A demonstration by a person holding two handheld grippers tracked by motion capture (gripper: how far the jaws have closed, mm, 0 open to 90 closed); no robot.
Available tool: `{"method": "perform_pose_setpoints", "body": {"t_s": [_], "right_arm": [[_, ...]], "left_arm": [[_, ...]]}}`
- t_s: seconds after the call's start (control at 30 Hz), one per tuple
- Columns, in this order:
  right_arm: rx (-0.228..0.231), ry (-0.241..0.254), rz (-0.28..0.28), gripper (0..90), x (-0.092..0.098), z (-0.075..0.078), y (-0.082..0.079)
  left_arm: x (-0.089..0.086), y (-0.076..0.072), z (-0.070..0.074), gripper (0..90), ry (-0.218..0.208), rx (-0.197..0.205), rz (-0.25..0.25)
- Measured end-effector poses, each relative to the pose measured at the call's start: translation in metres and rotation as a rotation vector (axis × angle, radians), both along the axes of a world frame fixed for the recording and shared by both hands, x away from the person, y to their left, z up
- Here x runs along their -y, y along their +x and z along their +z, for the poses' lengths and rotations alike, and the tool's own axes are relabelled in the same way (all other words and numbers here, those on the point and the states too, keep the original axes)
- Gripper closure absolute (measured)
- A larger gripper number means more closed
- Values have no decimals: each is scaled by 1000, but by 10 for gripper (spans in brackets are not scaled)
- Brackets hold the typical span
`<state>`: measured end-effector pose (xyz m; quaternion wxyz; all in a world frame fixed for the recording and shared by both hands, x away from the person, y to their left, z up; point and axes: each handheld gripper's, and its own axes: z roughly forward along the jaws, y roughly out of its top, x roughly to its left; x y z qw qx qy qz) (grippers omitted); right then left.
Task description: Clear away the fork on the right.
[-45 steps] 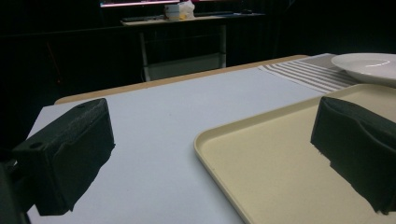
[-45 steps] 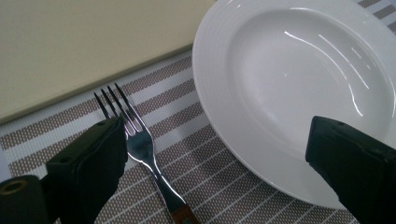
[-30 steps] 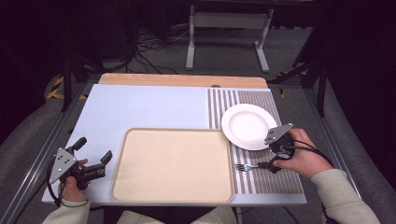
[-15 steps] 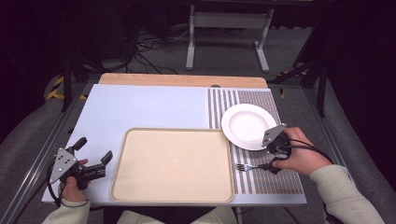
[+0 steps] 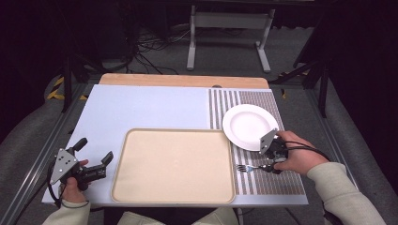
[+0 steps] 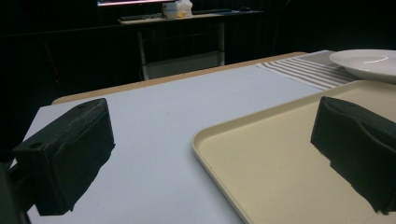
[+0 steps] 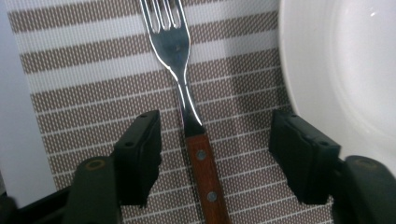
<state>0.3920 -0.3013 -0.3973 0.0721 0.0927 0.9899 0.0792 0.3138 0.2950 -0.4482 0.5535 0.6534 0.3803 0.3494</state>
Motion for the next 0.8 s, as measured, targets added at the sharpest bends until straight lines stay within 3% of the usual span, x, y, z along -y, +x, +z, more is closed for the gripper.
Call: {"method": "perform_pose_setpoints", "body": {"t_s": [0.2, 0.37, 0.6, 0.8], "right_arm": [[-28, -111, 68, 517, -3, -6, 1], [-51, -172, 122, 611, -4, -9, 3], [-89, -207, 173, 763, -6, -15, 4], [-92, -230, 184, 773, -9, -16, 3]], "left_arm": [[0, 0, 0, 0, 1, -1, 2], [0, 0, 0, 0, 3, -3, -1], [0, 0, 0, 0, 3, -4, 0], [0, 0, 0, 0, 2, -2, 0]]}}
